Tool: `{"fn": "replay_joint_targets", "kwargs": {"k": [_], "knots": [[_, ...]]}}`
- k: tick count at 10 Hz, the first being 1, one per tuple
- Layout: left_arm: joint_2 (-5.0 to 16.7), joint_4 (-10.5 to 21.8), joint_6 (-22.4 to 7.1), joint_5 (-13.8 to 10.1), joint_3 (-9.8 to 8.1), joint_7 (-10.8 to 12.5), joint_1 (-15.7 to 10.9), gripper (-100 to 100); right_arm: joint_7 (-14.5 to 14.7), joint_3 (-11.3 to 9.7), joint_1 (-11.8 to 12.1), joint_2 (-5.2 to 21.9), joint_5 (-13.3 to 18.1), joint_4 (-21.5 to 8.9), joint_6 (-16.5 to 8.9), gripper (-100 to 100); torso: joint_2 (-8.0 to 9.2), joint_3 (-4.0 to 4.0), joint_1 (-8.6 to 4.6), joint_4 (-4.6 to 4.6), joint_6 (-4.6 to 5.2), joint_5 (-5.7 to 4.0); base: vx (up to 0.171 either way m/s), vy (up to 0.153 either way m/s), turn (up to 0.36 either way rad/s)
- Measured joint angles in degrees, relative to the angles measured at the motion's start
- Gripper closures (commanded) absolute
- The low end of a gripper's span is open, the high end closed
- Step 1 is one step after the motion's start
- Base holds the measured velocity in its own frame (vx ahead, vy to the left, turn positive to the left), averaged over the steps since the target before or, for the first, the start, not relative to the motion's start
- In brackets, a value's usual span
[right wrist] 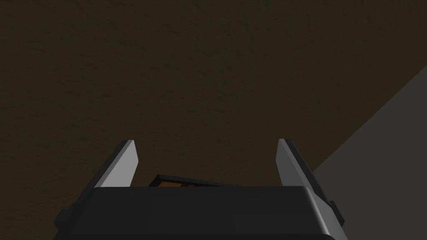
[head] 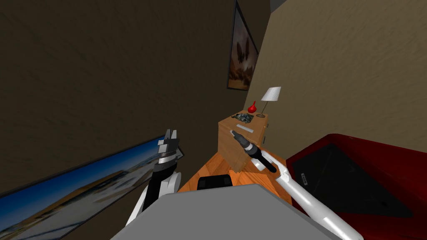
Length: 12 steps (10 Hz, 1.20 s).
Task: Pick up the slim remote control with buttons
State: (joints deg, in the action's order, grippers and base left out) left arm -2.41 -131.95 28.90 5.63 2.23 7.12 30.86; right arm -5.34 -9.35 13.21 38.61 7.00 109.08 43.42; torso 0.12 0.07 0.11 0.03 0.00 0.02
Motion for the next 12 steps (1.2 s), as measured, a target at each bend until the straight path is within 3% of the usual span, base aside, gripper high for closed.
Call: {"fn": "replay_joint_targets", "kwargs": {"k": [6, 12], "knots": [[0.0, 0.0, 0.0, 0.0, 0.0, 0.0, 0.01, 0, -2.71, -2.51, -4.42, 9.89, 4.29, -6.17, 3.96, -100, -0.02, 0.0, 0.02, 0.0, 0.03, 0.01, -0.029, 0.052, 0.098], [0.0, 0.0, 0.0, 0.0, 0.0, 0.0, 0.0, 0, -5.81, -6.09, -10.29, 19.71, 9.99, -14.38, 8.79, -100, -0.07, -0.04, 0.01, -0.01, 0.01, 0.01, -0.018, 0.049, 0.086]]}}
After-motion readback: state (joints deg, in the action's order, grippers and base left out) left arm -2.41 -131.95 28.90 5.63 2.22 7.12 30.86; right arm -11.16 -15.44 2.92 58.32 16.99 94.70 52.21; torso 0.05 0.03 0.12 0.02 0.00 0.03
